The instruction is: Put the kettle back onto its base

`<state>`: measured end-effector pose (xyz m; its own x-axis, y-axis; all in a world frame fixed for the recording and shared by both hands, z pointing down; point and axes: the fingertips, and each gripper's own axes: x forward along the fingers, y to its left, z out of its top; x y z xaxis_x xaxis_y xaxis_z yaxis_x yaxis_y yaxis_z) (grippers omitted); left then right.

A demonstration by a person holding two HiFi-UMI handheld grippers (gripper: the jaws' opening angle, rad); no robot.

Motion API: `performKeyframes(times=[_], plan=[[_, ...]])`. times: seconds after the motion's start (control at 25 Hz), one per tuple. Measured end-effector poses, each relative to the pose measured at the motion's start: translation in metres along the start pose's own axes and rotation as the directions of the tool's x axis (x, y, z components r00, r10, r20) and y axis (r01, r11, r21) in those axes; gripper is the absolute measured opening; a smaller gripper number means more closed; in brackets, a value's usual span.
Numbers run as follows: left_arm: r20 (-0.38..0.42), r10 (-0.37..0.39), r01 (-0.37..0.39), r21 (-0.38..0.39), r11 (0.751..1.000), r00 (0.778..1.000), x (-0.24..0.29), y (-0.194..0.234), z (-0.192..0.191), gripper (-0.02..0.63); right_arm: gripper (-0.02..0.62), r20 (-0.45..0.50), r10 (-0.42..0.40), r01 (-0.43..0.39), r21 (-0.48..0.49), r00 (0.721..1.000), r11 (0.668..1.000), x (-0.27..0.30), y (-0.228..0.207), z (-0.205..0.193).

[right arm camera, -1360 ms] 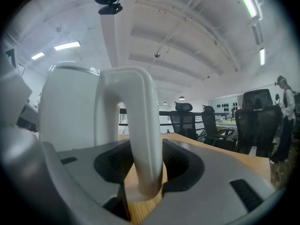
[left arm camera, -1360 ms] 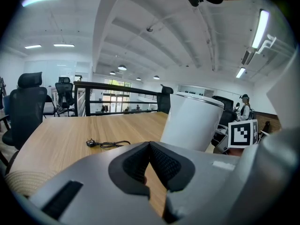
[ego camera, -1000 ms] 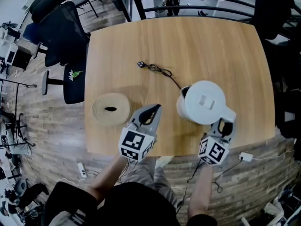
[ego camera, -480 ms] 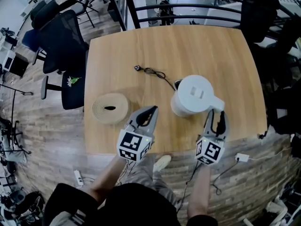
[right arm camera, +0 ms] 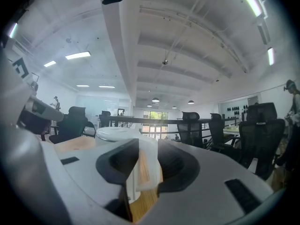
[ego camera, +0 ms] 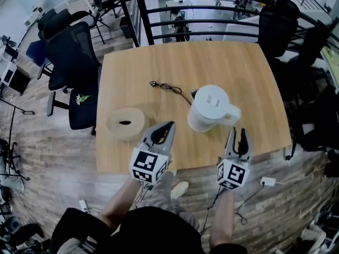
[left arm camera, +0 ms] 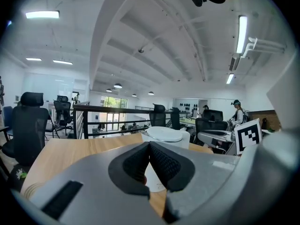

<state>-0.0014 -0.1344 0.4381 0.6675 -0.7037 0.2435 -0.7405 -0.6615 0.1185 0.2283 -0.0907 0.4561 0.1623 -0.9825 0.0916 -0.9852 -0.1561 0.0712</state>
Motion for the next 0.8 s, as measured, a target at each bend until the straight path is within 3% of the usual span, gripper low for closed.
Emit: performKeyframes(times=[0.32,0.8], plan=[[0.061,-0.001,0.0,0.023,1.0,0.998,-0.038,-0.022,0.028,0.002,0.095,0.035,0.019,-0.019,0.001,0.999,1.0,-0.048,0.003,0.036],[0.095,-0.024,0.02,0.047,0.999,0.995,-0.088,-0.056,0.04,0.002,0.058,0.035,0.028,-0.027,-0.017,0.999,0.999,-0.121,0.01,0.047]])
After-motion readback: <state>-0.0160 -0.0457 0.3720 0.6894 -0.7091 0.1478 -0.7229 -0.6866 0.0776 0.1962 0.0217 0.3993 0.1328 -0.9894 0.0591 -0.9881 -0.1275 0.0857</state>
